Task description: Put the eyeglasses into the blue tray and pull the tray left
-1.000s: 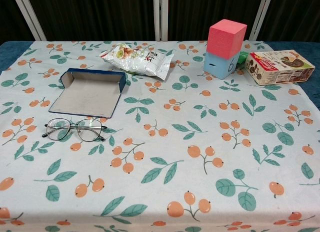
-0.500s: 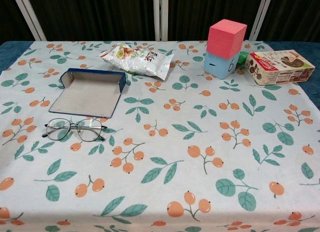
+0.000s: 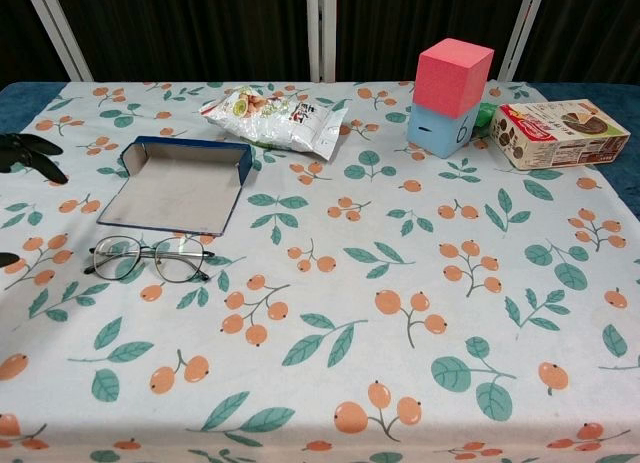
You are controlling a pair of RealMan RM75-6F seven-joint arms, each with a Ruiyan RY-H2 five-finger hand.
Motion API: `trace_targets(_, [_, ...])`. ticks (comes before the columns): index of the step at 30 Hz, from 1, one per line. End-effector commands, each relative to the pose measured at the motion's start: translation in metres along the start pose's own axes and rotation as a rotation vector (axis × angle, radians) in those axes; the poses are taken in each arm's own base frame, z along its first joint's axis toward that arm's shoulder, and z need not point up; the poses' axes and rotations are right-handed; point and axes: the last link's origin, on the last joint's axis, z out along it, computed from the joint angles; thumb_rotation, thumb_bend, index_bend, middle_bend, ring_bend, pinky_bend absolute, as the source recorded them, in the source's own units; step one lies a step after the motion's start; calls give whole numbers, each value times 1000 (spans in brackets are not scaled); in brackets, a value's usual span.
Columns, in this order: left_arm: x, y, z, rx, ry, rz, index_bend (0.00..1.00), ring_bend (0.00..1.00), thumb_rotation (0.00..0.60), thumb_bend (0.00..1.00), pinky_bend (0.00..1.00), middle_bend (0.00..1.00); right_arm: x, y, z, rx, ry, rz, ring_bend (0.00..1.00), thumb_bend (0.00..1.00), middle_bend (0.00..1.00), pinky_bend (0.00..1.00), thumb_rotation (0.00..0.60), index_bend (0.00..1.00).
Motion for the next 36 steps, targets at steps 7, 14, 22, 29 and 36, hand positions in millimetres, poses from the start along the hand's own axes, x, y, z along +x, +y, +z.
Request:
trace_targets(7, [-28, 18, 21, -4, -49, -63, 304, 82, 600, 240, 181, 67, -1, 0, 3, -5, -6, 3, 0, 185, 0, 0, 600, 0])
trace_targets(14, [-31, 33, 36, -23, -32, -102, 311, 82, 600, 263, 181, 74, 3, 0, 5, -7, -3, -4, 0, 185, 0, 0, 600, 0])
trace_targets(22, [-37, 46, 49, -45, -59, -136, 350, 82, 600, 278, 181, 78, 0, 0, 7, -16, -25, 4, 0, 185, 0, 0, 600, 0])
trace_targets(29, [-42, 51, 57, -46, -71, -153, 387, 82, 600, 303, 181, 87, 0, 3, 8, -26, -30, 0, 0, 184, 0, 0, 600, 0])
trace_targets(36, [-46, 52, 60, -37, -88, -170, 423, 82, 600, 336, 180, 88, -1, 4, 8, -30, -29, 0, 0, 184, 0, 0, 600, 0])
